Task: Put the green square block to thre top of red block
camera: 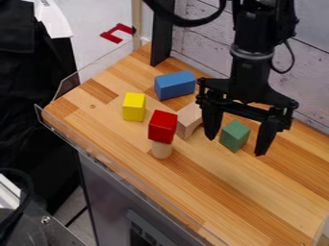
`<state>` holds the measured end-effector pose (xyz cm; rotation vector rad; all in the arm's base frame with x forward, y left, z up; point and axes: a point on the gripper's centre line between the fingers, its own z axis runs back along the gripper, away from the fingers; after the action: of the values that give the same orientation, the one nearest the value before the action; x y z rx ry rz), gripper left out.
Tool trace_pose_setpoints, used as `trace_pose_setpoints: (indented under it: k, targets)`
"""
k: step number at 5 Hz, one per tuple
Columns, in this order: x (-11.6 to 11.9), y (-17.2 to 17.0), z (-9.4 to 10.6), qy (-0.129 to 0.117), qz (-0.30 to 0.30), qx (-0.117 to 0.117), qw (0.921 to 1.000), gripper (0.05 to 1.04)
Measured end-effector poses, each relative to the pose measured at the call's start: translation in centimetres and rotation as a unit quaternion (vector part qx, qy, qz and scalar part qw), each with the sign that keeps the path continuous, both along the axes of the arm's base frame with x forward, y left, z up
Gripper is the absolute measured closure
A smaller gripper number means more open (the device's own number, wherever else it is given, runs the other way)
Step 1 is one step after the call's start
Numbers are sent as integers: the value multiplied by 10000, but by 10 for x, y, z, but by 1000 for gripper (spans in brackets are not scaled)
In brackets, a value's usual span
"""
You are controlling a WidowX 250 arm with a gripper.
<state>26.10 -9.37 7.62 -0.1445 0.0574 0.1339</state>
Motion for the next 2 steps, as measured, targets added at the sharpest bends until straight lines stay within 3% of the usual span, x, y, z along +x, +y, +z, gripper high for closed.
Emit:
trace_pose_setpoints:
  k: [1, 2]
  targets:
    - [-3, 1, -8, 156, 0, 41, 9999, 84]
    - [7, 7, -19, 273, -472, 302, 9981, 83]
